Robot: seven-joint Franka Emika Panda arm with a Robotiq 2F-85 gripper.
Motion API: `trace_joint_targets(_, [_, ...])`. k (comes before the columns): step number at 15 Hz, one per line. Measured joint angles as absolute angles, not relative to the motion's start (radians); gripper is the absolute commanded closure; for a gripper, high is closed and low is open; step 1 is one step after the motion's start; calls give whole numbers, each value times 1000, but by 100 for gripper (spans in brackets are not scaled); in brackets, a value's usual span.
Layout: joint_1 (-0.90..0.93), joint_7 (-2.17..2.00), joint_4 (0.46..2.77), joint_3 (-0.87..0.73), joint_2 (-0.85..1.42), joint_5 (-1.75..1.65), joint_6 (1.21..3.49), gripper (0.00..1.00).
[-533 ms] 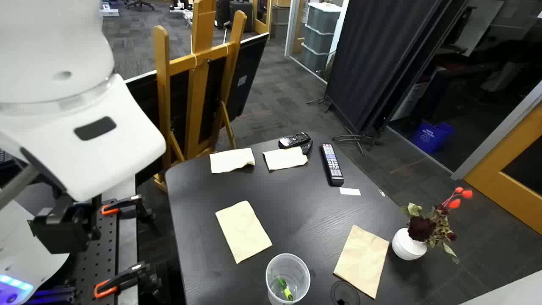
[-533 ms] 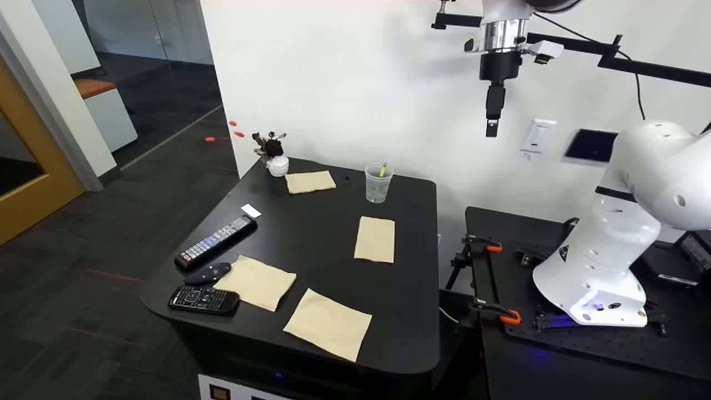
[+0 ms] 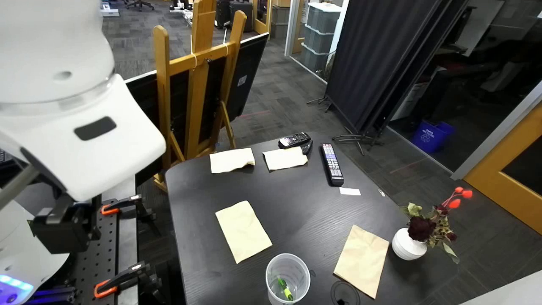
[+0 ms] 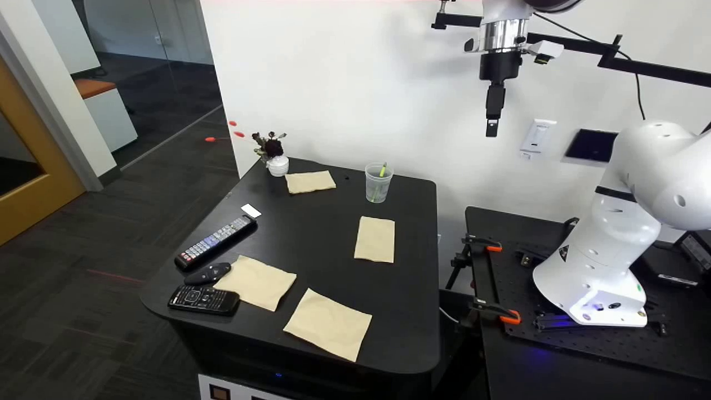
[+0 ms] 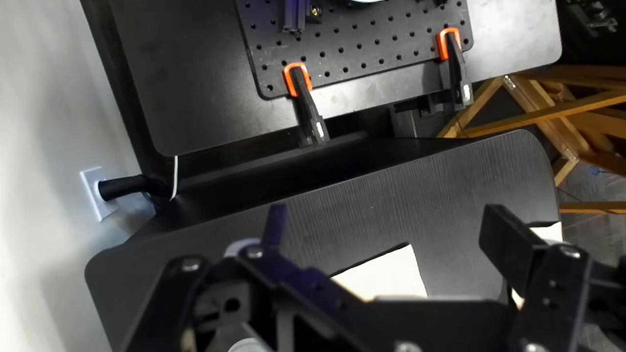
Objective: Put the pen in the cup on the table
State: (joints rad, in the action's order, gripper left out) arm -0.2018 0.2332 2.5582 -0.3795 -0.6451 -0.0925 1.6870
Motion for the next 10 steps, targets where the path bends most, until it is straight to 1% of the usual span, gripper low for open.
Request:
trace_joint_targets(6, [-205,223,2558,-376,-636,-92,1700,0])
trace_joint_targets(10, [-205,157,2558,-372,-580,-55,1780,0])
